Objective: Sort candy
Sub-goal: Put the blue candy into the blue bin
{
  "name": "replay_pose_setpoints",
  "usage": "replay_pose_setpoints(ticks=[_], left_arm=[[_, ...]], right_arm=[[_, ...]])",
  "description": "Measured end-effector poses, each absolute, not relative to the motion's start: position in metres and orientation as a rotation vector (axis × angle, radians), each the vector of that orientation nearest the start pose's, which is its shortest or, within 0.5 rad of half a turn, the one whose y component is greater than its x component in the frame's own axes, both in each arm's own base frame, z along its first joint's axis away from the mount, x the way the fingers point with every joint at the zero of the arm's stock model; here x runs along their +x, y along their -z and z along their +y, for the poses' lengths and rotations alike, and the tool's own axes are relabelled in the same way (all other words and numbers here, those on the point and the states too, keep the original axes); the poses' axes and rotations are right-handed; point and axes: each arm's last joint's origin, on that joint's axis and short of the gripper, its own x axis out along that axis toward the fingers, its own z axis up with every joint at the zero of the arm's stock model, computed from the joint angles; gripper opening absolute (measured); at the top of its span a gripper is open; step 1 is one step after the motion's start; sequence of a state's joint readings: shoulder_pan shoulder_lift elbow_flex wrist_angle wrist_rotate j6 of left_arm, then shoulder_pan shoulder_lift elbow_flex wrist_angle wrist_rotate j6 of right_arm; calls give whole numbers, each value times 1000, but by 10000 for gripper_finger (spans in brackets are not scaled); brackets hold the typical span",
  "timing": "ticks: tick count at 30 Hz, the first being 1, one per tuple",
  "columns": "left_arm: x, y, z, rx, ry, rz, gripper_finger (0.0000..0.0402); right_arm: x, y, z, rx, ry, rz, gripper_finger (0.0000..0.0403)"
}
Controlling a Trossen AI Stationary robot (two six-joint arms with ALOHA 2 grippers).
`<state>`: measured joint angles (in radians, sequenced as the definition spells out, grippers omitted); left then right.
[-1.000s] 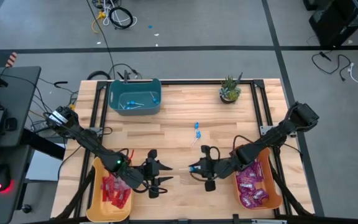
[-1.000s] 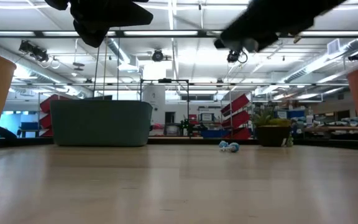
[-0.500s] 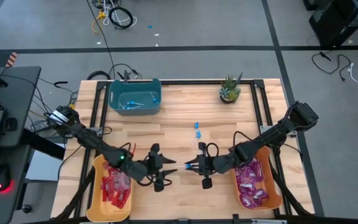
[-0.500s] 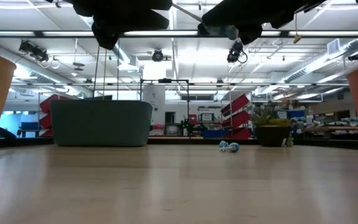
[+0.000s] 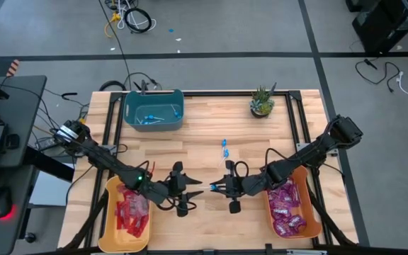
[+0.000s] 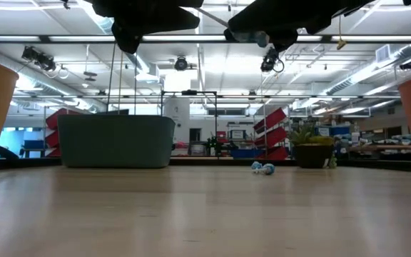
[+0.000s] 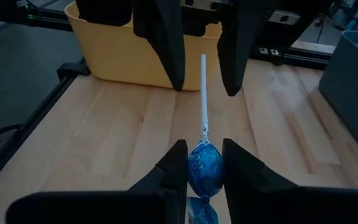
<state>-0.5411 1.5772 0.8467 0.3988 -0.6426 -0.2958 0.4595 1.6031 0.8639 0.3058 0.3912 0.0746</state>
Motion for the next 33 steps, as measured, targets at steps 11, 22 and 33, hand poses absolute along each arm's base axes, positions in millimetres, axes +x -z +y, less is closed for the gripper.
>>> replay_pose_setpoints(ticks=[11, 22, 33], left_arm=[[295, -219, -150, -113, -155, 258, 150], [295, -219, -151, -93, -122, 266, 44], [296, -223, -151, -114, -117, 229, 4]], right_arm=[[306, -207, 139, -105, -53, 397, 69], [306, -207, 139, -106, -47, 395, 69], [307, -208, 138, -66, -33, 390, 129]])
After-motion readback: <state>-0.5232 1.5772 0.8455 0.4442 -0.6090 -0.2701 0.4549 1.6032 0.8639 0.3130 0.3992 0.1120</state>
